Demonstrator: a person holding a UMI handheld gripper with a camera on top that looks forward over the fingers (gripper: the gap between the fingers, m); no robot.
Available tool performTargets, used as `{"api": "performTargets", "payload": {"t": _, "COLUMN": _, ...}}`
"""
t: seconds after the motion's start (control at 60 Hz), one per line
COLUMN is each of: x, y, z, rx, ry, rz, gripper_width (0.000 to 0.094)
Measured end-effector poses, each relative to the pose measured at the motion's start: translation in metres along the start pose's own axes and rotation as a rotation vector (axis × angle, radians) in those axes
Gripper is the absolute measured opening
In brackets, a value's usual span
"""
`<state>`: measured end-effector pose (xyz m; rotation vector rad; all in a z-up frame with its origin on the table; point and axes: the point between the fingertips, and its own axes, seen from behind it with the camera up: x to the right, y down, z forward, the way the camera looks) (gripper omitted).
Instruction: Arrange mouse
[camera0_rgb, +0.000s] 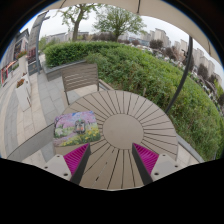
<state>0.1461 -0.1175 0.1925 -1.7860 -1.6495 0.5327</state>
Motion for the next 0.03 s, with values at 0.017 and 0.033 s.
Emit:
{"api": "performTargets", "payload": {"t": 0.017, "x": -0.001, "y": 0.0001, "z": -0.0002, "rx": -0.001, "ry": -0.008, "rz": 0.002, "gripper_width": 0.0854}}
{"api": "performTargets", "payload": {"t": 0.033, "x": -0.0025, "y": 0.0001, "z": -0.0002, "rx": -0.004, "ry": -0.02, "rz": 0.004, "gripper_width": 0.0854}}
